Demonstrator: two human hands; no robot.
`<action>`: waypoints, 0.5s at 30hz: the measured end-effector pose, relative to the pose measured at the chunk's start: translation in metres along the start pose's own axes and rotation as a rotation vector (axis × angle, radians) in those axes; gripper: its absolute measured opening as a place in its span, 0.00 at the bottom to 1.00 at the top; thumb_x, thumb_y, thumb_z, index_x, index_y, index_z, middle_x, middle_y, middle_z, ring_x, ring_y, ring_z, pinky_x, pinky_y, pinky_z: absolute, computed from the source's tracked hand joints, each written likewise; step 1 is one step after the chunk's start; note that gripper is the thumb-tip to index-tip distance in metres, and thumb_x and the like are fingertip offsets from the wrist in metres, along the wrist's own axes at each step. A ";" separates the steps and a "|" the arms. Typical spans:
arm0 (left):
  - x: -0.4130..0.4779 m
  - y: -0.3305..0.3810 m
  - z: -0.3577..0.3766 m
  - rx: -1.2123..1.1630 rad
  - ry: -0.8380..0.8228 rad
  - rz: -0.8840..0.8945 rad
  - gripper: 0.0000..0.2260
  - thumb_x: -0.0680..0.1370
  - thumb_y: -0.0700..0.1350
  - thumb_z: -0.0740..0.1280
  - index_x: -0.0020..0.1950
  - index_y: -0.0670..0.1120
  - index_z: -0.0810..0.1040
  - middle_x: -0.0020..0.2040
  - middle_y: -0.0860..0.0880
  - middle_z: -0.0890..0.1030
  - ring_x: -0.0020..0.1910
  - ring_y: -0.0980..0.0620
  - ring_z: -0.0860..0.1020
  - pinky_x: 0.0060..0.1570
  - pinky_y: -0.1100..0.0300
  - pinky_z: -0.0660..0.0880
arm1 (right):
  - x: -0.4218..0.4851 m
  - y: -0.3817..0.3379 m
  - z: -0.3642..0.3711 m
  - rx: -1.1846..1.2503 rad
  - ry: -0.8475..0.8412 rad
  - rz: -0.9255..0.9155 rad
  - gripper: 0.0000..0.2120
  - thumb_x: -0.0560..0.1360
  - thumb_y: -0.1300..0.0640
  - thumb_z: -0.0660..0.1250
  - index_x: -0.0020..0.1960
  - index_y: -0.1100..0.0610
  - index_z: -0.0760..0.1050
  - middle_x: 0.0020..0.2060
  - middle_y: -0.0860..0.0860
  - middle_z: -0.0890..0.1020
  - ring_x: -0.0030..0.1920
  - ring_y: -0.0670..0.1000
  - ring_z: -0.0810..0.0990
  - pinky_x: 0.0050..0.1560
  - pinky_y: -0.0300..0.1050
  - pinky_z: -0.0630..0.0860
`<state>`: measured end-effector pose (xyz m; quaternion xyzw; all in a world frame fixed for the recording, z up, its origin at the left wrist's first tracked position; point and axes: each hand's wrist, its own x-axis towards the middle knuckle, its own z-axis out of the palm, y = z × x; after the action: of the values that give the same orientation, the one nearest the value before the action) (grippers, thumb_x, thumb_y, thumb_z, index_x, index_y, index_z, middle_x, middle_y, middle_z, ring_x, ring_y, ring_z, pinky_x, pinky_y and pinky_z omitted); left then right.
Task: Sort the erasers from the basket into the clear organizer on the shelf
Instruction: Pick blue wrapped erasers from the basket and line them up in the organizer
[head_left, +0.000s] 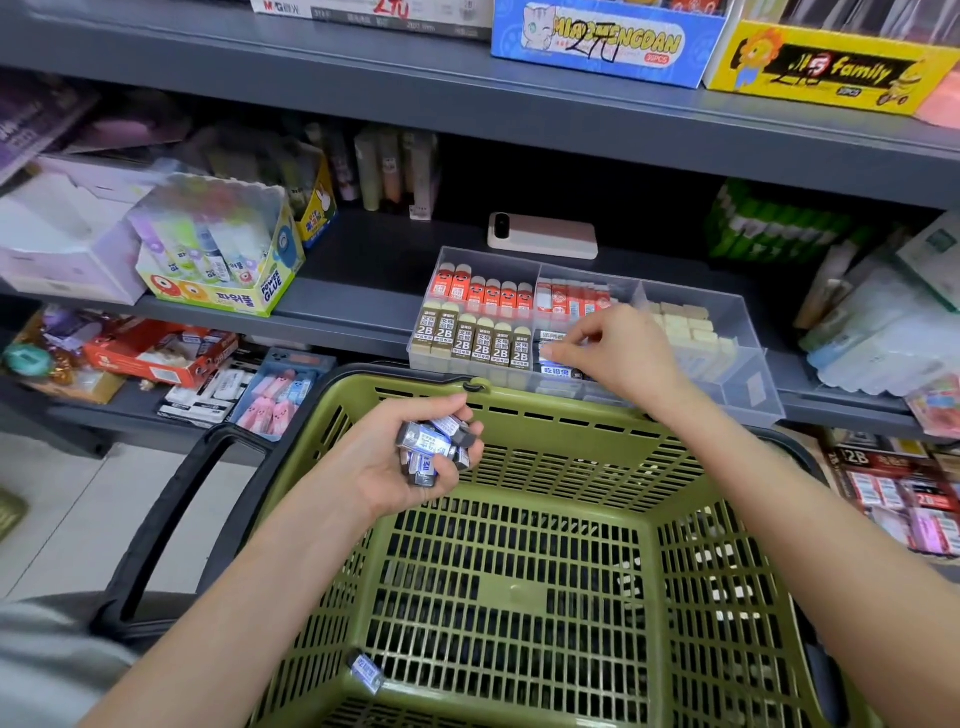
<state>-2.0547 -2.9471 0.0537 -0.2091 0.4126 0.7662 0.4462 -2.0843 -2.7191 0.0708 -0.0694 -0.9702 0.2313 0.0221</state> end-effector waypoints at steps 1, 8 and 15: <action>0.000 0.000 0.000 -0.004 0.001 -0.002 0.04 0.64 0.41 0.73 0.31 0.41 0.81 0.38 0.44 0.81 0.31 0.49 0.78 0.19 0.66 0.69 | -0.002 -0.002 -0.002 -0.004 -0.011 -0.016 0.15 0.70 0.42 0.70 0.39 0.54 0.81 0.31 0.44 0.76 0.36 0.46 0.73 0.49 0.46 0.71; 0.002 0.000 -0.001 -0.020 -0.017 -0.009 0.05 0.62 0.40 0.74 0.31 0.40 0.81 0.38 0.44 0.81 0.31 0.49 0.78 0.19 0.66 0.69 | 0.007 -0.008 -0.030 1.206 -0.031 0.348 0.09 0.76 0.69 0.57 0.44 0.62 0.74 0.29 0.53 0.71 0.29 0.47 0.71 0.29 0.39 0.72; 0.002 -0.003 0.001 -0.026 -0.016 -0.017 0.04 0.64 0.40 0.73 0.31 0.40 0.81 0.38 0.43 0.81 0.32 0.49 0.78 0.19 0.66 0.69 | 0.011 -0.009 -0.016 1.324 0.011 0.418 0.15 0.74 0.75 0.60 0.59 0.67 0.72 0.41 0.57 0.76 0.39 0.51 0.79 0.44 0.43 0.80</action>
<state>-2.0534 -2.9446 0.0519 -0.2123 0.3973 0.7694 0.4530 -2.0952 -2.7180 0.0895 -0.2280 -0.5911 0.7735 0.0196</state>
